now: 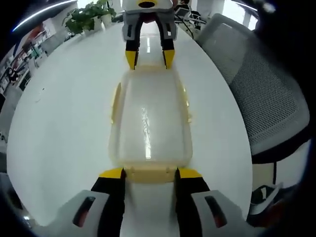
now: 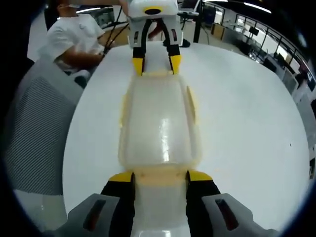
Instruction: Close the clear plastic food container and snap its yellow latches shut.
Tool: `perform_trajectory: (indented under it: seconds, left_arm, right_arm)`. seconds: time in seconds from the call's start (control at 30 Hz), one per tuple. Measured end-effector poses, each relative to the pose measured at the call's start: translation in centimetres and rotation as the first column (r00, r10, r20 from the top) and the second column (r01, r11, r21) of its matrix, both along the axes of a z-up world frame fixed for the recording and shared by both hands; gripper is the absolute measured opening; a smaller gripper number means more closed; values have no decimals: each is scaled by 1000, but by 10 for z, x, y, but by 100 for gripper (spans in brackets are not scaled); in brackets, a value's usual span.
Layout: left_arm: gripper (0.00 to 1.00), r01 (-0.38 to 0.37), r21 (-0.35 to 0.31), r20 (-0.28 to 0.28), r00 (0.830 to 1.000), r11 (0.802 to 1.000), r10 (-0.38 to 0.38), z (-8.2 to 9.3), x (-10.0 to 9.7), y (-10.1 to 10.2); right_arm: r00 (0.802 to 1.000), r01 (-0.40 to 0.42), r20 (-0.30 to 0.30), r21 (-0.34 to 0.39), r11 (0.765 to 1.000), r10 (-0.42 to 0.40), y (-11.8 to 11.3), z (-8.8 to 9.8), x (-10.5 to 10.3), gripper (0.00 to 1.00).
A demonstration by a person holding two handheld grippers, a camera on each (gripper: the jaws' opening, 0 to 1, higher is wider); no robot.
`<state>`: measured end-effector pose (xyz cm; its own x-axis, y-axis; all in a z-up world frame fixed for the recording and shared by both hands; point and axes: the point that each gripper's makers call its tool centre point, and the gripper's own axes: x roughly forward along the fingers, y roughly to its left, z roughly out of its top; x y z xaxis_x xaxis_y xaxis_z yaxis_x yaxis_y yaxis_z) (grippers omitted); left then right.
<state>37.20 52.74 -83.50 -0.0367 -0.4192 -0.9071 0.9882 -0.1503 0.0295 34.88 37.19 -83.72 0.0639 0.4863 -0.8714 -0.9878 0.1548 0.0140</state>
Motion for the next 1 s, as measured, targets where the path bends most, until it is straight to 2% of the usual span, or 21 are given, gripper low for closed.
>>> perform_trajectory:
  seconds: [0.73, 1.0]
  left_arm:
    - [38, -14, -30, -24, 1000, 999, 13, 16, -13, 3]
    - [38, -16, -33, -12, 1000, 999, 16, 25, -11, 0]
  right_arm:
    - [1000, -17, 3, 30, 999, 17, 3, 21, -13, 38]
    - [1000, -16, 13, 35, 999, 15, 0, 29, -9, 38]
